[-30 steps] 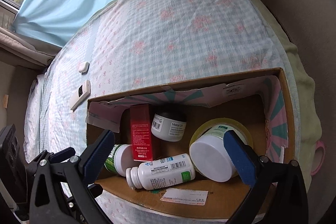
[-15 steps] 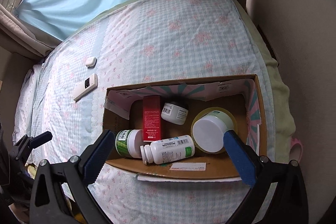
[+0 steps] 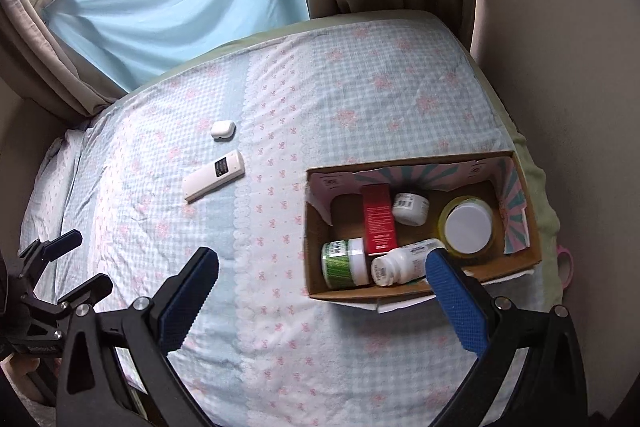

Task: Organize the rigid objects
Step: 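Withdraw both tools toward the earbuds case and remote, then grasp the white earbuds case with the left tool while the right tool grasps the white remote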

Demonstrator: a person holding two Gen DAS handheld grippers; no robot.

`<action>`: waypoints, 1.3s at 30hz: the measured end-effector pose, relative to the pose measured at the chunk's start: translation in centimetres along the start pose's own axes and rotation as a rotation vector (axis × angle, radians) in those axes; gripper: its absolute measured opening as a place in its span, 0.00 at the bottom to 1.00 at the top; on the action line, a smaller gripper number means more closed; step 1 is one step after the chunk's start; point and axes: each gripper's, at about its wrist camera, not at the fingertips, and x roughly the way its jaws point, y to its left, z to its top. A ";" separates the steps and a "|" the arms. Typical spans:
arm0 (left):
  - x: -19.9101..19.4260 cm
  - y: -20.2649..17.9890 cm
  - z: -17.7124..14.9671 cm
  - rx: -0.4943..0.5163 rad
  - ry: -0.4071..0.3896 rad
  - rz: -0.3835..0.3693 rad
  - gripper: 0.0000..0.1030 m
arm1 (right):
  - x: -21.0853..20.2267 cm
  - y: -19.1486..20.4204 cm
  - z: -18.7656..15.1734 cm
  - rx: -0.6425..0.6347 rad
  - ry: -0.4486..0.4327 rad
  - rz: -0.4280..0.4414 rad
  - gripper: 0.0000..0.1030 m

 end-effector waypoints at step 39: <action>38.5 12.5 15.8 1.019 0.350 -0.102 0.79 | 34.5 21.6 2.5 0.759 -0.119 -0.317 0.90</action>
